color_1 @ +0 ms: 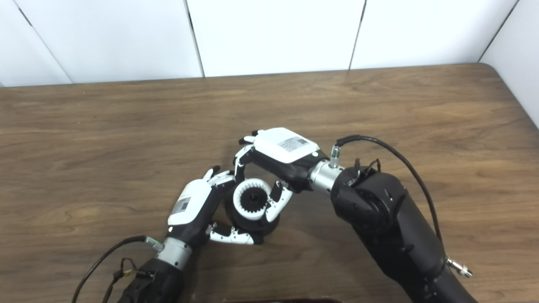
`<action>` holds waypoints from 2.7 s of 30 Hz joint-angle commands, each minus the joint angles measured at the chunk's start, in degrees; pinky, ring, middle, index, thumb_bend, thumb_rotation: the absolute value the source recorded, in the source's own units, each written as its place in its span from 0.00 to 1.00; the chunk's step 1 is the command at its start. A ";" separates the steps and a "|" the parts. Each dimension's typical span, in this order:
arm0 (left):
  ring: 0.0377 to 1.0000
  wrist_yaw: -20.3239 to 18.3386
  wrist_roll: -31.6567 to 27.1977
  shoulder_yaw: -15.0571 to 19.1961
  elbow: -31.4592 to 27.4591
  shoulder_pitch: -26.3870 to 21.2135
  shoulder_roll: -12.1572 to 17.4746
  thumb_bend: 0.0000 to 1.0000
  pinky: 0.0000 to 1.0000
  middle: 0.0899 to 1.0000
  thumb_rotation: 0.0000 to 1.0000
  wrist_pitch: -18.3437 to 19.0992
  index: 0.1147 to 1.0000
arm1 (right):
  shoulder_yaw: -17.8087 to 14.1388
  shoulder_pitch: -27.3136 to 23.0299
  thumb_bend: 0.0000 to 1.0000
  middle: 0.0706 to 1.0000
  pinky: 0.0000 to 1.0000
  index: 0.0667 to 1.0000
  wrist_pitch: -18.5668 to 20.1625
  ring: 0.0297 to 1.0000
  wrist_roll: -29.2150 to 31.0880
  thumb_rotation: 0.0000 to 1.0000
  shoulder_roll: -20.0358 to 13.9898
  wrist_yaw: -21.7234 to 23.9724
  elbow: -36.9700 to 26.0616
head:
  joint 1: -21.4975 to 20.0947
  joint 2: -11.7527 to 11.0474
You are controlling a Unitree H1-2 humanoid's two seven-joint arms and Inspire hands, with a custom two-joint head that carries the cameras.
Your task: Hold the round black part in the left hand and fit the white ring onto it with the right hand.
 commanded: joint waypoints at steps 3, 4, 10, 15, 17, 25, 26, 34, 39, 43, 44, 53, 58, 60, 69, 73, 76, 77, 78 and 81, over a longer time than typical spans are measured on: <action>0.86 -2.19 0.61 -0.82 -0.20 0.04 0.04 0.52 1.00 0.76 0.06 0.55 0.42 | -1.11 -1.86 0.52 0.78 1.00 0.45 -0.52 0.95 0.05 0.13 -0.53 -0.99 -0.42 | 0.02 0.08; 0.86 -2.19 0.60 -0.83 -0.24 0.03 0.02 0.52 1.00 0.76 0.06 0.58 0.42 | -1.14 -1.76 0.52 0.78 1.00 0.45 -0.57 0.95 0.10 0.13 -0.60 -1.08 -0.33 | 0.02 0.11; 0.86 -2.00 0.31 -0.84 -0.10 0.01 -0.08 0.52 1.00 0.76 0.06 0.46 0.42 | -1.17 -1.12 0.52 0.78 1.00 0.45 -1.03 0.95 0.15 0.13 -0.80 -1.82 0.50 | -0.13 0.08; 0.86 -2.10 0.62 -0.99 -0.16 -0.18 -0.12 0.52 1.00 0.76 0.06 0.61 0.42 | -1.19 -0.55 0.52 0.78 1.00 0.45 -0.83 0.94 -0.06 0.14 -0.82 -2.06 0.95 | -0.19 0.05; 0.86 -2.10 0.55 -1.00 -0.16 -0.22 -0.15 0.52 1.00 0.76 0.06 0.63 0.42 | -1.05 -0.45 0.52 0.78 1.00 0.45 -0.40 0.95 -0.49 0.14 -0.82 -1.68 0.84 | -0.19 0.04; 0.86 -2.02 0.44 -1.02 -0.13 -0.23 -0.13 0.52 1.00 0.76 0.05 0.53 0.42 | -0.80 -0.53 1.00 0.82 1.00 0.65 -0.39 0.95 -0.79 0.35 -1.28 -1.03 0.63 | -0.21 0.07; 0.86 -1.93 0.46 -1.02 -0.09 -0.24 -0.12 0.52 1.00 0.76 0.05 0.43 0.42 | -0.82 -0.70 1.00 0.82 1.00 0.65 -0.14 0.96 -0.86 0.36 -1.20 -0.86 0.40 | -0.18 0.04; 0.87 -2.17 0.72 -1.05 0.06 -0.37 0.02 0.52 1.00 0.76 0.05 0.69 0.42 | -2.09 -2.42 1.00 0.82 1.00 0.65 1.23 0.96 -0.15 0.34 0.12 -0.59 -2.57 | -0.45 -0.03; 0.86 -1.89 0.74 -1.12 0.55 -0.54 0.11 0.52 1.00 0.75 0.05 0.26 0.42 | -2.95 -3.59 1.00 0.81 1.00 0.63 1.43 0.95 0.38 0.32 1.02 -0.09 -5.62 | -0.47 -0.24; 0.86 -1.86 0.91 -1.11 0.59 -0.57 0.14 0.52 1.00 0.75 0.05 0.28 0.42 | -3.33 -4.39 1.00 0.80 1.00 0.63 2.68 0.95 0.03 0.32 1.33 1.64 -7.60 | -0.47 -0.24; 0.86 -1.91 0.93 -1.09 0.58 -0.54 0.14 0.52 1.00 0.75 0.06 0.36 0.42 | -3.35 -4.49 1.00 0.80 1.00 0.63 2.81 0.95 -0.06 0.32 1.32 1.84 -7.82 | -0.42 -0.32; 0.85 -1.67 0.82 -0.74 0.58 -0.46 0.44 0.52 1.00 0.75 0.05 0.22 0.42 | -4.42 -5.11 1.00 0.81 1.00 0.64 4.25 0.94 -0.14 0.33 1.38 4.04 -9.57 | -0.59 -0.13; 0.85 -2.74 2.15 -0.73 -0.33 -0.44 0.47 0.52 1.00 0.74 0.07 2.02 0.42 | -4.72 -5.18 1.00 0.81 1.00 0.64 4.14 0.94 -0.48 0.31 1.36 4.05 -9.81 | -0.63 -0.19; 0.84 -3.39 2.99 -0.85 -0.74 -0.56 0.65 0.76 1.00 0.75 0.17 2.63 0.53 | -4.83 -5.11 1.00 0.81 1.00 0.64 4.08 0.94 -0.43 0.31 1.41 3.88 -9.79 | -0.67 -0.20; 0.87 -8.19 6.76 -1.56 -2.13 -1.00 1.16 1.00 1.00 0.83 0.32 5.05 0.80 | -5.36 -4.71 1.00 0.82 1.00 0.66 3.77 0.94 -0.36 0.34 1.52 3.09 -9.21 | -0.77 -0.05; 0.90 -9.62 7.39 -1.13 -2.48 -0.82 0.72 1.00 1.00 0.86 0.34 6.05 0.85 | -5.43 -4.63 1.00 0.82 1.00 0.66 3.55 0.95 -0.21 0.34 1.47 2.70 -8.79 | -0.74 0.00; 0.90 -10.58 7.90 -1.04 -2.83 -0.87 0.58 1.00 1.00 0.87 0.34 6.92 0.86 | -5.42 -4.66 1.00 0.82 1.00 0.66 3.41 0.95 -0.25 0.34 1.52 2.46 -8.58 | -0.74 0.00; 0.91 -11.20 8.42 -1.15 -2.93 -1.02 0.68 1.00 1.00 0.88 0.34 7.36 0.87 | -5.39 -4.73 1.00 0.82 1.00 0.66 3.45 0.95 -0.32 0.34 1.49 2.56 -8.55 | -0.69 0.02; 0.91 -11.94 8.90 -1.21 -3.12 -1.15 0.76 1.00 1.00 0.88 0.35 7.85 0.87 | -5.40 -4.77 1.00 0.83 1.00 0.66 3.44 0.95 -0.30 0.35 1.44 2.58 -8.50 | -0.62 0.07; 0.93 -15.37 10.22 -1.00 -4.62 -1.64 1.04 1.00 1.00 0.91 0.37 9.69 0.91 | -5.55 -4.81 1.00 0.83 1.00 0.66 3.53 0.95 0.03 0.35 1.40 2.53 -8.42 | -0.55 0.07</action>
